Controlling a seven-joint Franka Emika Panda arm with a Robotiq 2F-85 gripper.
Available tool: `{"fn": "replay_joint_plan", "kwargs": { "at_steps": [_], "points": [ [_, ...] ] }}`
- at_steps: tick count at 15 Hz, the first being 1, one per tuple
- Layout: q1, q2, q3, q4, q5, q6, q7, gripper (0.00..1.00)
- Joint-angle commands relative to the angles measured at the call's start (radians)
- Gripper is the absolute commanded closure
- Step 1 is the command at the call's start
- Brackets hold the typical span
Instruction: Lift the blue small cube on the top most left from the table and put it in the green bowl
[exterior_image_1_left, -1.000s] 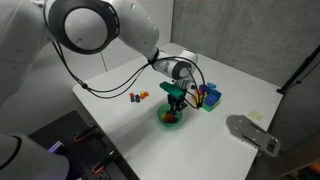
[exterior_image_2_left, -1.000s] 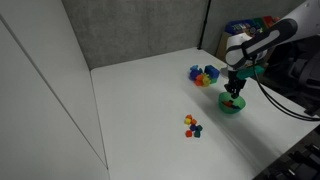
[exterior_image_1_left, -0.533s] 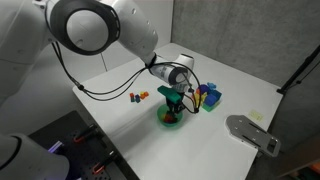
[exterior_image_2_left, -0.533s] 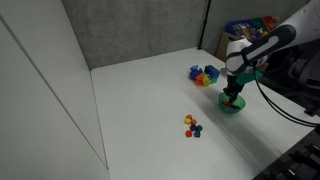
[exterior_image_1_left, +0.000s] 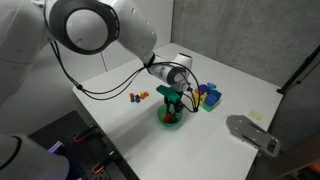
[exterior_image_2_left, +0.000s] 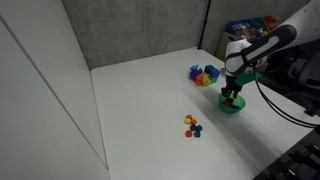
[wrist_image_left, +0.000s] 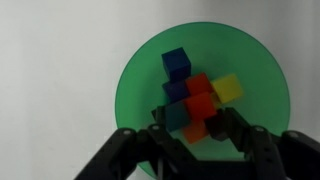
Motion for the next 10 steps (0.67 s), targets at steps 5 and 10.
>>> {"fn": "replay_joint_plan", "kwargs": {
  "at_steps": [5,10],
  "points": [
    [-0.01,-0.176,0.036,-0.037,0.016,-0.127,-0.124,0.0],
    [-0.008,-0.325,0.039,-0.092,0.021,-0.231,-0.14,0.0]
  ]
}}
